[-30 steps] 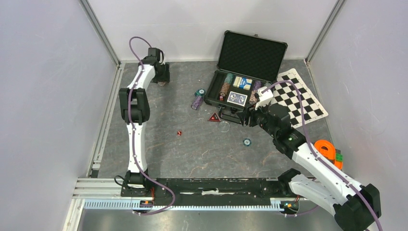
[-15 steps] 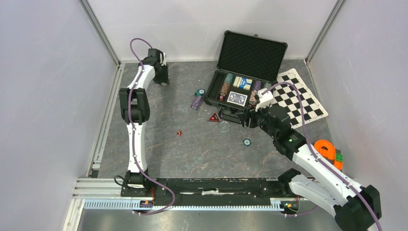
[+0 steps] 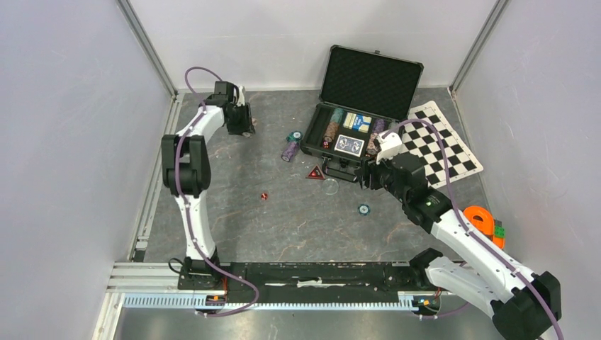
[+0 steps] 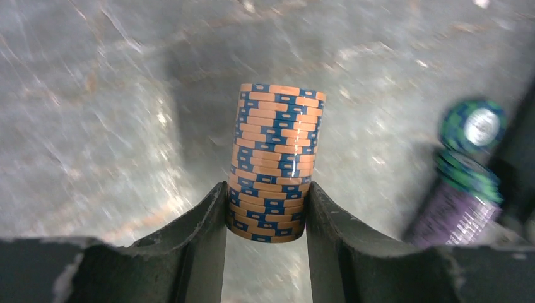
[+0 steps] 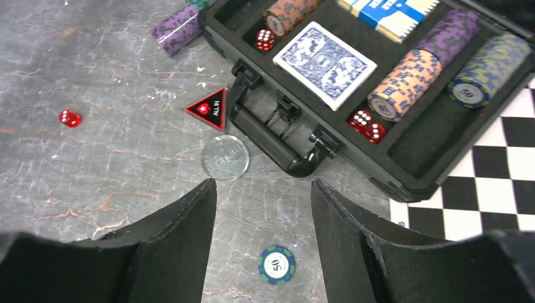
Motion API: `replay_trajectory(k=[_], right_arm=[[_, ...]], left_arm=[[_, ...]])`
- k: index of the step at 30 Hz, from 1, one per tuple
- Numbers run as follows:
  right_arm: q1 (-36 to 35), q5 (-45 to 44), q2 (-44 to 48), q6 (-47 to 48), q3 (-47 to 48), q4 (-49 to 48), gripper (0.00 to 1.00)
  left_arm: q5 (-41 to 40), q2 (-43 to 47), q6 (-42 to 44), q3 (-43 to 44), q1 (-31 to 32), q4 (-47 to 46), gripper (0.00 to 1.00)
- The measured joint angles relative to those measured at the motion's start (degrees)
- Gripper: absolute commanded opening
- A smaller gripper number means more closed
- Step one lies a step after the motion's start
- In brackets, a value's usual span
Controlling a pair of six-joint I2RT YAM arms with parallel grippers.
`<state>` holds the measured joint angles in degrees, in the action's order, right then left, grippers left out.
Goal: Pack up texas hold em set
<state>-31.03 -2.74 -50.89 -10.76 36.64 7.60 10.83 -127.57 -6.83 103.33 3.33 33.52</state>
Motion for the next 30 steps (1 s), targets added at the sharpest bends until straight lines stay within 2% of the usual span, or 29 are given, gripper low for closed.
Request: replay_trajectory(k=[5,8,12,17,25,30], right_arm=[[0.0,-4.2,-0.1,0.1,2.6,3.5,0.62],[0.0,-5.4,0.2,0.1,2.8,4.3,0.61],[0.0,-5.5,0.6,0.1,2.8,5.2,0.61],[0.0,-5.3,0.9,0.1,2.8,5.4,0.62],[0.0,-4.6,1.0,0.0,2.8,5.4,0.61],[0.0,-4.5,1.0,-0.1,2.8,5.4,0.61]], left_arm=[[1.6,13.9,-4.6,-12.4,4.4,-6.4,0.22],[2.9,19.4,-7.4,-15.2,8.6,-10.4,0.22],[6.1,21.0,-10.8,-15.2,14.2,-16.0,0.22],[9.0,17.0,-13.9,-12.8,17.3,-17.0,0.23],[8.9,3.5,-16.1,-2.7,17.8,-17.4,0.22],[9.2,-1.2,-16.7,0.0,17.8,-17.1,0.21]])
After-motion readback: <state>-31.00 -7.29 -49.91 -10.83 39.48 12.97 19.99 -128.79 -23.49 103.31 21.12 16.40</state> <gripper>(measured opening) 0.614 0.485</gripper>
